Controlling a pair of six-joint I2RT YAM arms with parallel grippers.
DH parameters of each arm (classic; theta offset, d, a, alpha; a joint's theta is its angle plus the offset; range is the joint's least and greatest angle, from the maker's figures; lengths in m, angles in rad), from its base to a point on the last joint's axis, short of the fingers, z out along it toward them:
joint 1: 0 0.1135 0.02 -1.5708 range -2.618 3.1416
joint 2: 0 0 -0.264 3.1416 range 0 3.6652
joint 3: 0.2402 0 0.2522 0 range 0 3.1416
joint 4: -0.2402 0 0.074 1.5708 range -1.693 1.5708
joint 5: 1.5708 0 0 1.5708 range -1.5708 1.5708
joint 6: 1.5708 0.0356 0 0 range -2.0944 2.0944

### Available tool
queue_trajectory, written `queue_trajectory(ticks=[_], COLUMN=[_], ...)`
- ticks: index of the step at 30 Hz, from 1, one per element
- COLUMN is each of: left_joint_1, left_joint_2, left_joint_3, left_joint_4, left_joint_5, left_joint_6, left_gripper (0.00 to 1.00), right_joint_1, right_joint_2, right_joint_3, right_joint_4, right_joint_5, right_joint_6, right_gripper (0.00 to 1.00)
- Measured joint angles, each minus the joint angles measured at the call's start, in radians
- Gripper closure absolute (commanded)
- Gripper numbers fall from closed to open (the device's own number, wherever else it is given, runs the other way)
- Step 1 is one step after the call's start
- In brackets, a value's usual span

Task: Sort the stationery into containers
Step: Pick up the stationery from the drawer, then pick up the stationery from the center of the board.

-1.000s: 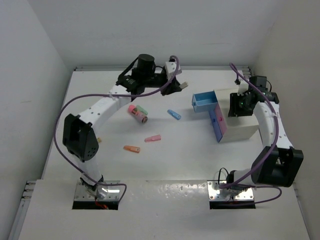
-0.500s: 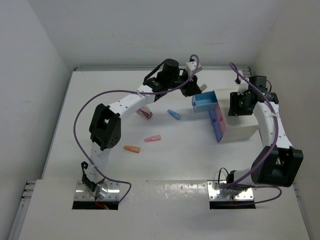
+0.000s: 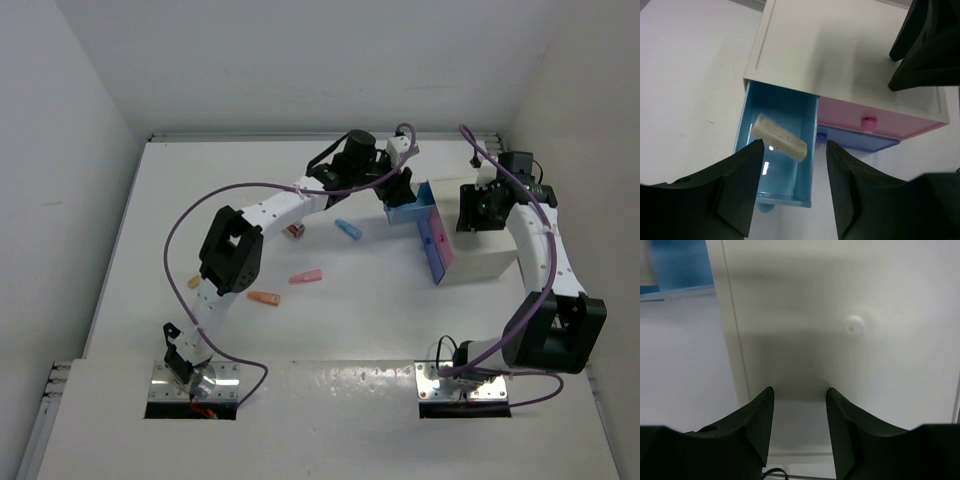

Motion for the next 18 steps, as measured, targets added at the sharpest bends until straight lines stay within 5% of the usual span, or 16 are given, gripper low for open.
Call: queue_trajectory(ticks=[7, 11, 18], left_joint_1=[0.032, 0.120, 0.472], left_joint_2=[-0.005, -0.101, -0.518], left_joint_3=[0.019, 0.013, -0.195], left_joint_4=[-0.020, -0.166, -0.637], left_joint_5=[0.009, 0.071, 0.121], left_joint_6=[0.004, 0.089, 0.573], left_gripper=[0.32, 0.33, 0.41], right_joint_1=[0.000, 0.000, 0.000], right_joint_2=[0.000, 0.000, -0.001], right_joint_3=[0.000, 0.000, -0.001], right_joint_4=[0.001, 0.000, -0.001], right_joint_5=[0.000, 0.000, -0.002], right_joint_6=[0.000, -0.001, -0.013], right_gripper=[0.54, 0.53, 0.53])
